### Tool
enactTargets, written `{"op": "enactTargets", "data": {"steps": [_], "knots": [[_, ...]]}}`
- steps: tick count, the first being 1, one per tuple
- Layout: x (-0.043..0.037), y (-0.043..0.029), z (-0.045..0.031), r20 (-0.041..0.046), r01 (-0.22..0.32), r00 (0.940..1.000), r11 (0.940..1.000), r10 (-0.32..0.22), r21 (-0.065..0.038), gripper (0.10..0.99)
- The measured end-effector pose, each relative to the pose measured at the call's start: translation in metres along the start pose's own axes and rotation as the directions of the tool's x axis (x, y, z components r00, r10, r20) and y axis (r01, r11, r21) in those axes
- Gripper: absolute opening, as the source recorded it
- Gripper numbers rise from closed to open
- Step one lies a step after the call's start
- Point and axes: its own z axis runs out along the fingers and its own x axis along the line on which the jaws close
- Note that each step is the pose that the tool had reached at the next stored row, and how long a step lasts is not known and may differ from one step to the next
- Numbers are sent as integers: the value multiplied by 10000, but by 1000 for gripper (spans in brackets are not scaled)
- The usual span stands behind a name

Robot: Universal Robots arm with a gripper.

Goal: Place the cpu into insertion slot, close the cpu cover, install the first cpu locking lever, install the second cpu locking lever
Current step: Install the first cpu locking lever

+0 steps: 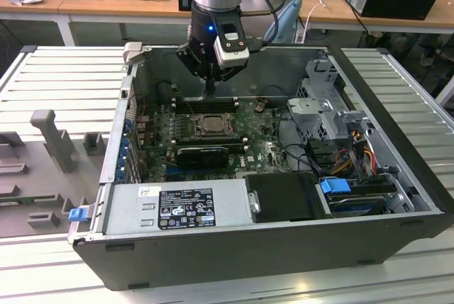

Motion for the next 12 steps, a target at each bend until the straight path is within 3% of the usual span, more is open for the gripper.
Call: {"op": "enactTargets", "data": {"steps": [1,4,12], "knots": [[13,-3,1,46,25,10000,10000,-25,-12,106],[27,-8,1,71,38,10000,10000,-38,-19,106],[102,-28,2,83,40,10000,10000,-40,-22,106]]}}
